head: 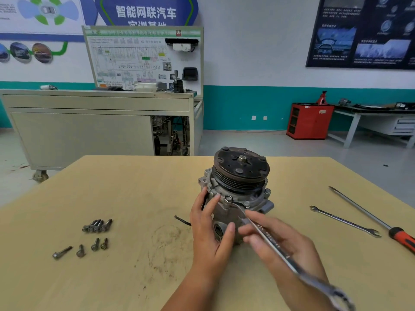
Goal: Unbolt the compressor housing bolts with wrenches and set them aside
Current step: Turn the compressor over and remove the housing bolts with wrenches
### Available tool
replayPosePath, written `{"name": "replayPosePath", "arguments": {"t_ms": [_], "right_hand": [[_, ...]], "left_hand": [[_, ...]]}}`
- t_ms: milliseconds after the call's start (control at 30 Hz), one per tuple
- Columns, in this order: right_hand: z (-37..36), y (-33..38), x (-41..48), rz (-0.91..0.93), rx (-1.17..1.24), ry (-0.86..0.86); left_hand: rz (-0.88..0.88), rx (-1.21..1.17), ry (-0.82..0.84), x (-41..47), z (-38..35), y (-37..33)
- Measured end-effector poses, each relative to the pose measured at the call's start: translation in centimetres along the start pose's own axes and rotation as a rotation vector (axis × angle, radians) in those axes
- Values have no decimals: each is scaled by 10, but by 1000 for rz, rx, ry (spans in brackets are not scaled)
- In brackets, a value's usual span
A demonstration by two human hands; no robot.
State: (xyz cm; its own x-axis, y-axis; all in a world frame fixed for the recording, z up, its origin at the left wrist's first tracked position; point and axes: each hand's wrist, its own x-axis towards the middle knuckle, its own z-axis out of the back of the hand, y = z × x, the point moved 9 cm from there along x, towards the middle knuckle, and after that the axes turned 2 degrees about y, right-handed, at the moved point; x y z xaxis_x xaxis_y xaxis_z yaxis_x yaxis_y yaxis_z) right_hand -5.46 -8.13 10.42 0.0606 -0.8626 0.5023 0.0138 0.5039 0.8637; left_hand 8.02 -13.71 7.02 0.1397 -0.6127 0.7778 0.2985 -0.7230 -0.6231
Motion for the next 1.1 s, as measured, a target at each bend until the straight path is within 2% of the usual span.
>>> {"name": "replayPosePath", "arguments": {"t_ms": [100,133,200,300,467,500,600,667,1000,1100], "right_hand": [[26,-9,30,-6,42,-122],[29,-20,36,-32,93,-108],[32,-38,47,-197,328,-77],[29,-50,57,-348,565,51],[24,-34,36,-213,665,73],[26,-28,29,-157,625,40],[24,-8,8,15,286,-144],[11,-3,0,41,141,-186],[-13,-3,4,21,-139,-169],[-3,-5,16,17,-54,-136]], "left_hand": [[3,65,39,2,-3,-4],[3,78,44,2,-3,-4],[3,77,50,3,-3,-5],[3,69,51,3,-3,-5],[13,63,45,3,-1,1],[10,66,46,3,-2,2],[2,77,46,3,-2,3],[-2,85,43,3,-2,4],[9,81,25,3,0,5],[0,78,32,2,0,5]]}}
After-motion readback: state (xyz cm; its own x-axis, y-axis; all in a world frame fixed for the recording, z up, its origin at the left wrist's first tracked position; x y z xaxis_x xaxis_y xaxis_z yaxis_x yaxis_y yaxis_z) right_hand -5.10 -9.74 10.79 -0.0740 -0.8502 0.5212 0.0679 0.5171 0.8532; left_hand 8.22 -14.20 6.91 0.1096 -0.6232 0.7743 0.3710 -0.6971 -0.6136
